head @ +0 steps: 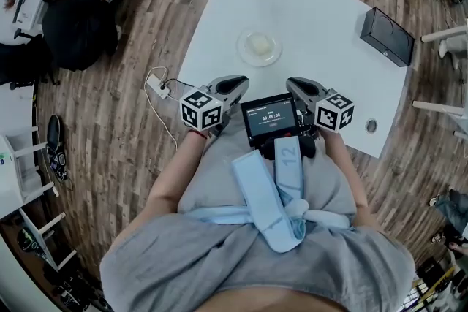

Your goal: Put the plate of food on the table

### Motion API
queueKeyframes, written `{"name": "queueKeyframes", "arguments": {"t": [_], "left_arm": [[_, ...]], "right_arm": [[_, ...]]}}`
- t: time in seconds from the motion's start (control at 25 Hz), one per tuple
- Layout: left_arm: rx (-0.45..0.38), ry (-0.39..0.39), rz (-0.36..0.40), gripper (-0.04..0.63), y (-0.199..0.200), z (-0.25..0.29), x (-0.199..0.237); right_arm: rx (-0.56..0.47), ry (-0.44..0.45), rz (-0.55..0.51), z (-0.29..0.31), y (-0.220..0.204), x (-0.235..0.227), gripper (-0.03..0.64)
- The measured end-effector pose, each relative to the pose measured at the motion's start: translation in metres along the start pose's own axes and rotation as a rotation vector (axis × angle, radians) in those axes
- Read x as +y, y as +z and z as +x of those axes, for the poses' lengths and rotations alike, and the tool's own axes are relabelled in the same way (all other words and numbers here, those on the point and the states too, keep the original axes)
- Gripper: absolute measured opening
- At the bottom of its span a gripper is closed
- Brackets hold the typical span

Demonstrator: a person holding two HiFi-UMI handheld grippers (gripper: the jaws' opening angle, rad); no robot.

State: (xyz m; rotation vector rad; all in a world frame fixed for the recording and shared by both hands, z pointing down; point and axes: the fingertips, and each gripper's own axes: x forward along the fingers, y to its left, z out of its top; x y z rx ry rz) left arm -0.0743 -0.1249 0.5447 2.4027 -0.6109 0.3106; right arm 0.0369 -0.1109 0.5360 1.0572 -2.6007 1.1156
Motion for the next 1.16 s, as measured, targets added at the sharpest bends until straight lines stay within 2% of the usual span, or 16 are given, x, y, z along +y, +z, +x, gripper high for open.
{"name": "queueKeyframes", "arguments": {"t": [0.44, 1.16], "left_arm": [[-0.008, -0.027, 0.003, 0.038, -0.006, -0.006, -0.014], [-0.045, -0.028, -0.013, 0.04, -0.003, -0.014, -0.016]], "right_arm": [[-0.033, -0.024, -0.009, -0.012, -0.005, 0.01, 0.031], [-0.05, -0.041, 0.01, -0.021, -0.006, 0.011, 0.031]]}}
